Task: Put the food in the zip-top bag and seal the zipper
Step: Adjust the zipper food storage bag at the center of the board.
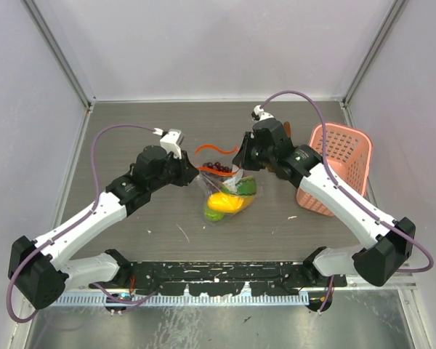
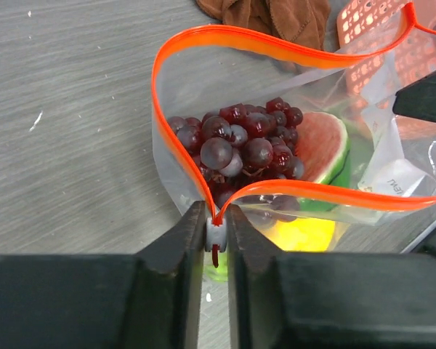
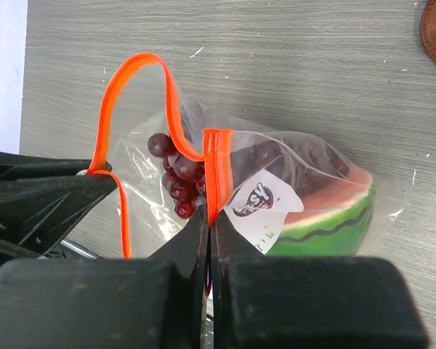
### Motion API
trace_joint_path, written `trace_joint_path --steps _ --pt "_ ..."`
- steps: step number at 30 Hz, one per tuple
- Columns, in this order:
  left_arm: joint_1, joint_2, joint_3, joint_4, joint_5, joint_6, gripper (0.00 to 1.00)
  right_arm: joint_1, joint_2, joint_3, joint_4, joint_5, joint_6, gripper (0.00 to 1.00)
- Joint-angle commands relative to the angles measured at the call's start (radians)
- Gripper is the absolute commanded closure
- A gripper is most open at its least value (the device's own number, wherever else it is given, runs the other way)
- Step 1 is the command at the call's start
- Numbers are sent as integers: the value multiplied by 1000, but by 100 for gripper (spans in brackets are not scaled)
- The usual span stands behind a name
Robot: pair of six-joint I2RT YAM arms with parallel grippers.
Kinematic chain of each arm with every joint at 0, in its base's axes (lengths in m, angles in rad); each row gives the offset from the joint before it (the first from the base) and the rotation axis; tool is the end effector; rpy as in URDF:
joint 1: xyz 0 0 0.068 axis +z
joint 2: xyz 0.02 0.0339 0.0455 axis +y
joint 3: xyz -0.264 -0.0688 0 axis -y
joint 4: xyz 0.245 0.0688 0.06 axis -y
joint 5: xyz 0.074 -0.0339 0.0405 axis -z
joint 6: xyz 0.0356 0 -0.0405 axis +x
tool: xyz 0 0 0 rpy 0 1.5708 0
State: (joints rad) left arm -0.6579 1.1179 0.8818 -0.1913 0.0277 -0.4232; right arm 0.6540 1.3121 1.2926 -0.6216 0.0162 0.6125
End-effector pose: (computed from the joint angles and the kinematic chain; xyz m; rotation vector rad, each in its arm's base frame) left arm 0.2023 -0.1576 0.3065 0.2609 2.0554 -0.7106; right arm 0.2277 0.1738 0.3584 -0.0383 2.2978 0.6670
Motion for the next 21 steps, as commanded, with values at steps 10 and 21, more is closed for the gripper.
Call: trace_joint_path --steps 10,21 --pt "6 -50 134 -28 52 111 100 -76 -110 -10 42 -5 -30 85" --pt "1 -41 331 -219 304 293 100 -137 -96 72 -63 -64 -235 40"
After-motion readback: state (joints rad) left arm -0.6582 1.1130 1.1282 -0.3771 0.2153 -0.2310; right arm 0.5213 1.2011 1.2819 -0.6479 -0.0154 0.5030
